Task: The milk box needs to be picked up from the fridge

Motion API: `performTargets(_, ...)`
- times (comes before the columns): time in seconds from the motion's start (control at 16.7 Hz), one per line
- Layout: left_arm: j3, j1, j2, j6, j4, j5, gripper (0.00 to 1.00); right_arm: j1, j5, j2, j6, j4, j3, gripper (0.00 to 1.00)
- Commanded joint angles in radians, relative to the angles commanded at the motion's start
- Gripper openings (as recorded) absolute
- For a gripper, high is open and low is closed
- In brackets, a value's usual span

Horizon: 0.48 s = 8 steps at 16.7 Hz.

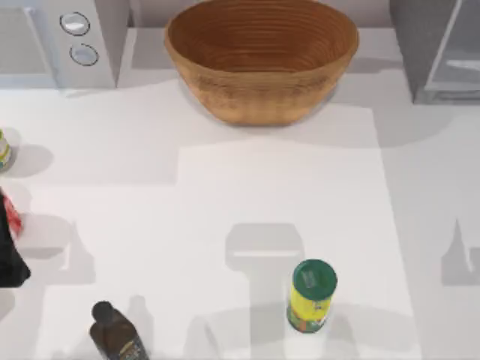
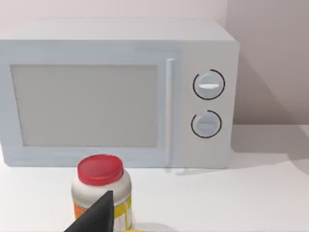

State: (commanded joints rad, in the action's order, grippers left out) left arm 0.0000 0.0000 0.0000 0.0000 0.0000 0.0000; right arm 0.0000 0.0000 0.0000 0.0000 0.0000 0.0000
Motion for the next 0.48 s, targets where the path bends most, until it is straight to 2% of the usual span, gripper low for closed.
performTargets(0.24,0.000,0.000,0.000,0.000,0.000,0.000,1.00,-0.012,-0.012,0.031,0.001,0.031,0.004,1.00)
performTargets(0.48,0.000,0.000,0.000,0.000,0.000,0.000,1.00,-0.080,-0.074,0.221,0.004,0.220,0.026,1.00)
